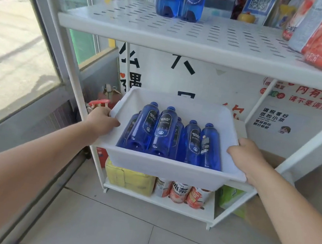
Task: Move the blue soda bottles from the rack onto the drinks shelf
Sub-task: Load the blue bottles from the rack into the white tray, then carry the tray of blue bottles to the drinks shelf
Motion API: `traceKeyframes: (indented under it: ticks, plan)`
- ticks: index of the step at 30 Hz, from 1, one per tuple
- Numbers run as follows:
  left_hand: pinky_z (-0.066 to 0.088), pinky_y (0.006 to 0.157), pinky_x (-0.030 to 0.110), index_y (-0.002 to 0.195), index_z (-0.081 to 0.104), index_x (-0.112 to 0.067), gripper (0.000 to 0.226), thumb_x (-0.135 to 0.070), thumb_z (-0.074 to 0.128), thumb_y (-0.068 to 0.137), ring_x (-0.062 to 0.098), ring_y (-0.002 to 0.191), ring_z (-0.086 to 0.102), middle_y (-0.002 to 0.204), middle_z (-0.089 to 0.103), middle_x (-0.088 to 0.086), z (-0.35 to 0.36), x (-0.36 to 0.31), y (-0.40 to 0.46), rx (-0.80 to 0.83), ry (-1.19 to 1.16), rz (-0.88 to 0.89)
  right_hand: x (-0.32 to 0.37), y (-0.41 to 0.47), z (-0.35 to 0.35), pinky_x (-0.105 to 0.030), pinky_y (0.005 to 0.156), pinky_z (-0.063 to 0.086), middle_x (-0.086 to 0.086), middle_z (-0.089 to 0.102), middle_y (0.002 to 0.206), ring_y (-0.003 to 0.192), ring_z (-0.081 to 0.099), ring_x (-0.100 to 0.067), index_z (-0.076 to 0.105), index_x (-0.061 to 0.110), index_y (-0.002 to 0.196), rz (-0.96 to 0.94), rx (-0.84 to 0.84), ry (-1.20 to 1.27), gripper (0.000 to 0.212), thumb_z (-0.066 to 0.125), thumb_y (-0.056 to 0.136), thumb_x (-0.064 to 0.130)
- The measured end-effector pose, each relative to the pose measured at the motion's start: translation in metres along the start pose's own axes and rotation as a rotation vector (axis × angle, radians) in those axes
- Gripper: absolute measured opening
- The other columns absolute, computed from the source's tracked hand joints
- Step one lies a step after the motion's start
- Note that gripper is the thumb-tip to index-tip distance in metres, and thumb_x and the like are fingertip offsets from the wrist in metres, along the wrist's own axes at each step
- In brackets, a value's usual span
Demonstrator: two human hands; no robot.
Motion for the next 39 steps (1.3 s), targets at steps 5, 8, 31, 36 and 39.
traceKeyframes:
  ticks: [5,8,31,36,39]
  plan:
    - [0.052,0.069,0.033,0.098,0.063,-0.005,0.012,-0.006,0.064,0.086,0.03,0.079,0.063,0.086,0.065,0.01,-0.02,-0.011,-0.041,0.02,-0.028,0.033,0.007,-0.052,-0.032,-0.032,0.066,0.05,-0.011,0.066,0.085,0.079,0.063,-0.029,0.059,0.013,0.083,0.031,-0.054,0.023,0.015,0.05,0.085,0.002]
    - [0.039,0.054,0.027,0.092,0.058,-0.006,0.007,-0.009,0.062,0.088,0.023,0.069,0.056,0.076,0.057,0.005,-0.037,-0.028,-0.073,0.021,0.031,0.055,0.016,-0.088,-0.049,-0.027,0.057,0.041,-0.008,0.061,0.084,0.076,0.057,-0.026,0.055,0.012,0.087,0.078,-0.053,0.038,0.015,0.048,0.087,-0.001]
    - [0.047,0.069,0.034,0.099,0.06,-0.006,0.016,-0.017,0.061,0.087,0.032,0.087,0.062,0.093,0.066,0.013,-0.22,-0.303,-0.367,0.271,0.247,0.21,0.147,-0.442,-0.371,-0.031,0.058,0.035,-0.017,0.057,0.076,0.063,0.045,-0.022,0.052,-0.002,0.089,0.32,-0.212,0.141,0.008,0.049,0.083,0.002]
    - [0.038,0.06,0.032,0.086,0.057,-0.001,0.013,-0.012,0.064,0.087,0.026,0.071,0.052,0.078,0.056,0.012,-0.2,-0.397,-0.419,0.301,0.241,0.315,0.138,-0.475,-0.461,-0.032,0.059,0.032,-0.012,0.051,0.073,0.063,0.043,-0.02,0.05,-0.007,0.091,0.317,-0.294,0.19,0.01,0.052,0.084,0.001]
    - [0.041,0.063,0.033,0.091,0.06,0.006,0.015,-0.005,0.066,0.084,0.025,0.067,0.052,0.076,0.056,0.017,-0.174,-0.451,-0.441,0.312,0.148,0.372,0.135,-0.487,-0.52,-0.031,0.056,0.028,-0.008,0.046,0.069,0.061,0.04,-0.02,0.05,0.004,0.08,0.276,-0.343,0.231,0.01,0.051,0.088,-0.002]
Point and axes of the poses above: each hand's wrist, its own y-axis towards the middle knuckle, its own z-axis out of the palm, x = y × z, the point moved 9 cm from there along y, towards the middle knuckle
